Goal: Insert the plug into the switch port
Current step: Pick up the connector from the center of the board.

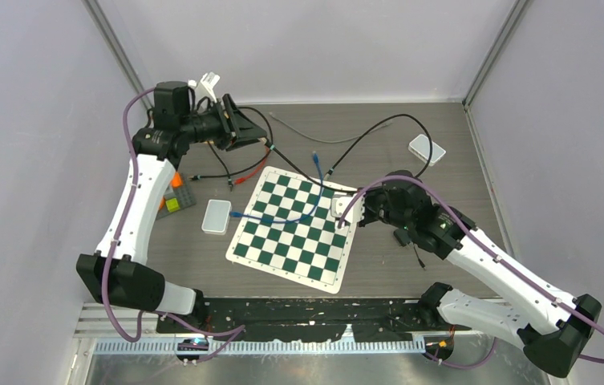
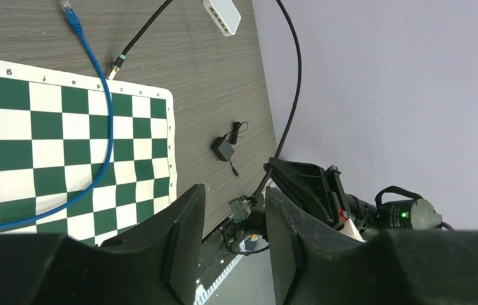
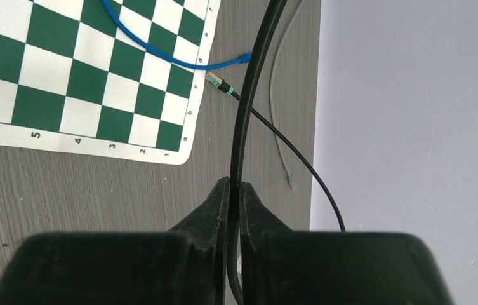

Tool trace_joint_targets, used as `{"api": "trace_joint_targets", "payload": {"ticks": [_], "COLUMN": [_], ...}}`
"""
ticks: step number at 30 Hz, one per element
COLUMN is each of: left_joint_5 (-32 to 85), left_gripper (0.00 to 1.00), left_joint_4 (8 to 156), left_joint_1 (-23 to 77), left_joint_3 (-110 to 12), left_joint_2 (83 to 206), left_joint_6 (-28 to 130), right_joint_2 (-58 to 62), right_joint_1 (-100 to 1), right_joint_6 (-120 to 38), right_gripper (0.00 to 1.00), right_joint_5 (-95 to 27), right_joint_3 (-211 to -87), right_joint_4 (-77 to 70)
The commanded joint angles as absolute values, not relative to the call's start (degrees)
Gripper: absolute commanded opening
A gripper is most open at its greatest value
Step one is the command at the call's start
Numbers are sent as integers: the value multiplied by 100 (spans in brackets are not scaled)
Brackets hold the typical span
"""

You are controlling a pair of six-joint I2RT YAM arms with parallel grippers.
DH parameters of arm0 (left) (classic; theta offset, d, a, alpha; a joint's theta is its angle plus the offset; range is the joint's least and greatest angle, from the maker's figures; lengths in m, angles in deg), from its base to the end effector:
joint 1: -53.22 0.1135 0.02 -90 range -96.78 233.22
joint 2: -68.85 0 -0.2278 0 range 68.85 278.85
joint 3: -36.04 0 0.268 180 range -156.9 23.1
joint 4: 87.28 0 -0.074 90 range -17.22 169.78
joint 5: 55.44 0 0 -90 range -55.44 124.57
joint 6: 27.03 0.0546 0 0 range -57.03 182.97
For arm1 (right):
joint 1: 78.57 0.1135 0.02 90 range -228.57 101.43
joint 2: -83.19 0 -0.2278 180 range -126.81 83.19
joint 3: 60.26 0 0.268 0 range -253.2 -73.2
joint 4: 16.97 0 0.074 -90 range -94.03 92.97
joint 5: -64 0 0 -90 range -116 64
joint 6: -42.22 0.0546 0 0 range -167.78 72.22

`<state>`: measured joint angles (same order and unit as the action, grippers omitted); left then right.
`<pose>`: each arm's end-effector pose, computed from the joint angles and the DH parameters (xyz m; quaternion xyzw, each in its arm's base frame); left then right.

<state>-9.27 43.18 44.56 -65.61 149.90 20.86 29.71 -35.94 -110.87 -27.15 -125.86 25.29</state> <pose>0.3251 -0.0878 0.3780 -0.0484 0.8199 -0.4925 0.2880 0.1888 0.1753 0.2883 -0.6938 0.5192 -0.0800 0.4925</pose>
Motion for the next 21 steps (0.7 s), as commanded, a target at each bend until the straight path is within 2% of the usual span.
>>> {"api": "trace_joint_targets", "payload": {"ticks": [1,11,17,21], "left_joint_5": [-1134,-1206,-1195,-1167], "left_gripper": [41,36,37,31], "left_joint_4": [4654,5088,5110,5134], "left_joint_1": [4528,4627,4628,4628], "left_joint_3": [-6523,-6273,-6286,-6286], "left_joint_2": [14830,14760,14847,14888], "left_joint_6": [1894,1604,1560,1553], "right_joint_2": [3123,3185,3223,3222], "right_joint_1": [-3538,-3486,-3457,-3431], "right_joint_6": [-11188,-11199,-11210,-11218], "right_gripper": [5,5,5,5], "right_joint_5": [-2420,-2294,-2254,-2228], "right_joint_3": [-12599,-12556,-12552,-12545], "right_joint_4": [2195,2149,2171,2174]}}
